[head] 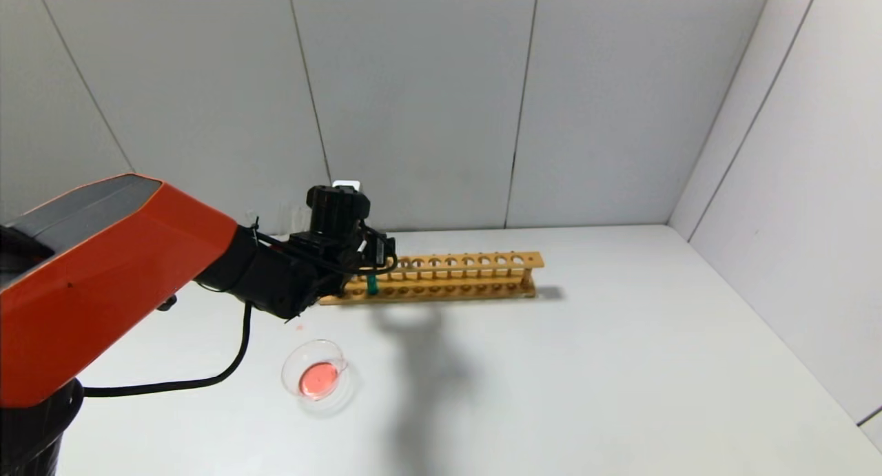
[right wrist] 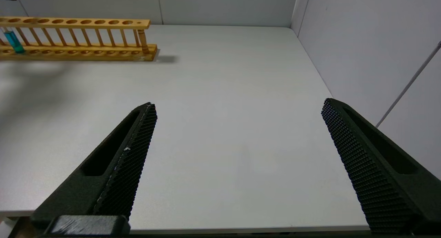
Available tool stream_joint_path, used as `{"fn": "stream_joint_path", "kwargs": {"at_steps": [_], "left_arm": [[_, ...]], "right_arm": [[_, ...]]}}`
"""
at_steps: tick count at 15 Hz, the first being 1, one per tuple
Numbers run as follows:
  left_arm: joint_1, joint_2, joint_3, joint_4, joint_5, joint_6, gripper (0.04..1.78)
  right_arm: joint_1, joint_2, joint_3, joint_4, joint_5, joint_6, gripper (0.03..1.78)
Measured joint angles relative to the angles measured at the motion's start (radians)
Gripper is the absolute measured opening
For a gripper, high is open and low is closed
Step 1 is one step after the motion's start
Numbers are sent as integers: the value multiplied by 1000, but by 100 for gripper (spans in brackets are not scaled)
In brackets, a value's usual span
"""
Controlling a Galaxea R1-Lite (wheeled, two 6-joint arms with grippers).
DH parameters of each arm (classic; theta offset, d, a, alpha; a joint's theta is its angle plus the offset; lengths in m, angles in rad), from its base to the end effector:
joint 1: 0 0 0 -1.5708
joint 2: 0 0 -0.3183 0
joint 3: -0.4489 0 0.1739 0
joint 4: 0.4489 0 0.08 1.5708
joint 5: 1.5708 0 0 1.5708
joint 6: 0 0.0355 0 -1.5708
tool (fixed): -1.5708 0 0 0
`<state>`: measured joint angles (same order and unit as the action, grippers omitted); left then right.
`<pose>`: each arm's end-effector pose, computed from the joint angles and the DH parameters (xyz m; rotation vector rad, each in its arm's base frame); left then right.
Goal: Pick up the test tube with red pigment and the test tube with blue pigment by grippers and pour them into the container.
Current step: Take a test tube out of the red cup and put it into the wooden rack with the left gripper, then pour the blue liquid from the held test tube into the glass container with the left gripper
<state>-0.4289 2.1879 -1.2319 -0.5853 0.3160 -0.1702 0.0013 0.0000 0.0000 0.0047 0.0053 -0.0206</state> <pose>0.4068 -0.1739 0.1339 -0.0334 0.3534 -0.0818 -0.0461 0.0001 0.0749 -0.0206 0.0046 0.0066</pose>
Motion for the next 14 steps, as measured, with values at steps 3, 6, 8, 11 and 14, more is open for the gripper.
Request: {"fn": "stream_joint_path", "kwargs": {"at_steps": [3, 6, 8, 11, 14], "left_arm": [[-1, 21, -13, 0, -4, 0, 134], [-2, 24, -10, 1, -2, -1, 79], [-3, 24, -5, 1, 0, -1, 46], [-7, 23, -1, 3, 4, -1, 32], [-9, 21, -1, 5, 6, 4, 32]], "right_arm": [[0, 0, 0, 0, 0, 0, 175], [0, 0, 0, 0, 0, 0, 175], [0, 0, 0, 0, 0, 0, 175], [0, 0, 0, 0, 0, 0, 175], [0, 0, 0, 0, 0, 0, 175]]}}
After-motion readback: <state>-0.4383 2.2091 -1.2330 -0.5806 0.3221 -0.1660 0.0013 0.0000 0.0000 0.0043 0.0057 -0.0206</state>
